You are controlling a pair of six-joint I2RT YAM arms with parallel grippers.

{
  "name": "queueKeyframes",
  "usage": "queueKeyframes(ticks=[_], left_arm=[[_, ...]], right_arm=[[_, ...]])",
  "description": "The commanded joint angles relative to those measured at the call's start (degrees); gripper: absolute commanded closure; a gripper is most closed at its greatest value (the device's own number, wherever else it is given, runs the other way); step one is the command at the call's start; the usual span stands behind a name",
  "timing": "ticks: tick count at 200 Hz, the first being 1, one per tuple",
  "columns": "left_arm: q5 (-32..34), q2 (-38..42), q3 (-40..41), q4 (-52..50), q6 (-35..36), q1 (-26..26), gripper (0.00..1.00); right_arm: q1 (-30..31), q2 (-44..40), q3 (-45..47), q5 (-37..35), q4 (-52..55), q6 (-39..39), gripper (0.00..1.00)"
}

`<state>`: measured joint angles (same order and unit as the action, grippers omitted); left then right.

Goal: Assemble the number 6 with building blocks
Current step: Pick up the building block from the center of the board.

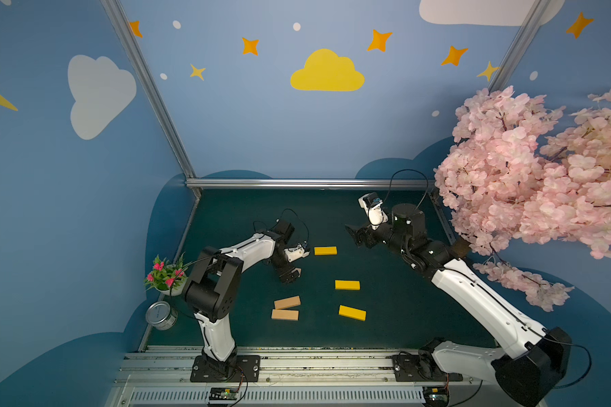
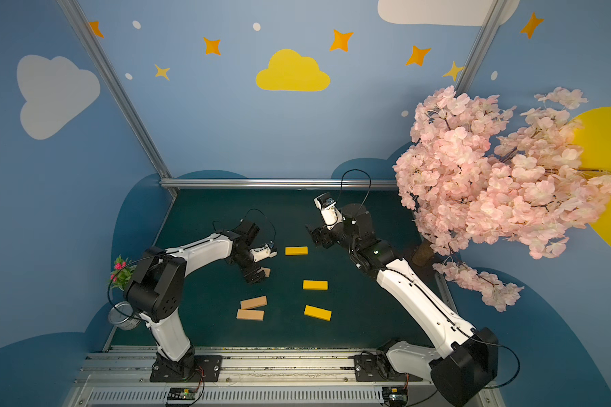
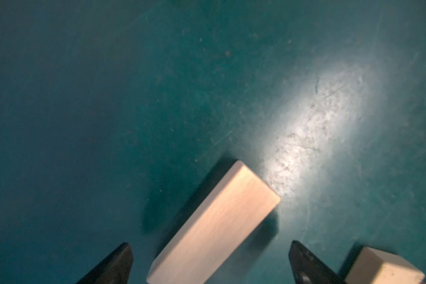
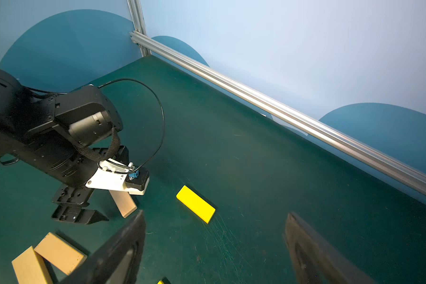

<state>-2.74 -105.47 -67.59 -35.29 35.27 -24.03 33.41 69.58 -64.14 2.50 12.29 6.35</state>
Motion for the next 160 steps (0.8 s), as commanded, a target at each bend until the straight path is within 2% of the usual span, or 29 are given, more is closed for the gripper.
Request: queueKeyframes(ticks=[1, 19, 29, 33, 43, 54, 71, 90, 103, 138, 160], left_arm=[[1.4, -2.1, -1.2, 1.8, 1.3, -0.3, 0.00], [3.0, -3.5, -1.4, 0.8, 1.2, -0.4, 0.01], [4.4, -3.8, -1.1, 0.6, 0.9, -0.5, 0.06], [5.4, -3.8, -1.0, 0.6, 0.6, -0.5, 0.11], [7.8, -3.7, -0.8, 1.0, -0.1, -0.5, 0.35], [10.5, -4.1, -1.2, 0.3, -1.0, -0.6, 0.51], [11.6, -5.3, -2.8, -3.7, -2.2, -0.6, 0.65], [11.7, -5.4, -3.9, -6.4, -6.5, -0.6, 0.77], [11.8, -5.5, -6.0, -8.9, -11.4, -0.9, 0.81], [10.0, -4.1, -11.1, -10.4, -28.3, -1.8, 0.82], [10.6, -5.5, -14.7, -10.4, -35.7, -3.8, 0.82]], right_arm=[[0.0, -1.0, 0.3, -0.7, 0.2, 0.2, 0.09], [0.0, -1.4, 0.1, -1.5, 0.8, 0.5, 0.10], [0.0, -1.9, 0.1, -2.1, 0.8, 0.8, 0.10], [0.0, -2.0, 0.2, -2.4, 0.8, 1.0, 0.10], [0.0, -2.6, 0.2, -2.8, 0.8, 1.4, 0.10], [0.0, -2.9, 0.2, -3.1, 0.8, 2.2, 0.11], [0.0, -3.7, 0.4, -4.0, 0.8, 2.9, 0.11], [0.0, -4.7, 0.8, -5.1, 0.6, 3.8, 0.11], [0.0, -5.5, 1.3, -6.1, 0.3, 3.8, 0.12], [0.0, -7.6, 3.4, -7.8, -0.9, 3.2, 0.12], [0.0, -8.2, 4.5, -8.4, -0.7, 1.4, 0.12]])
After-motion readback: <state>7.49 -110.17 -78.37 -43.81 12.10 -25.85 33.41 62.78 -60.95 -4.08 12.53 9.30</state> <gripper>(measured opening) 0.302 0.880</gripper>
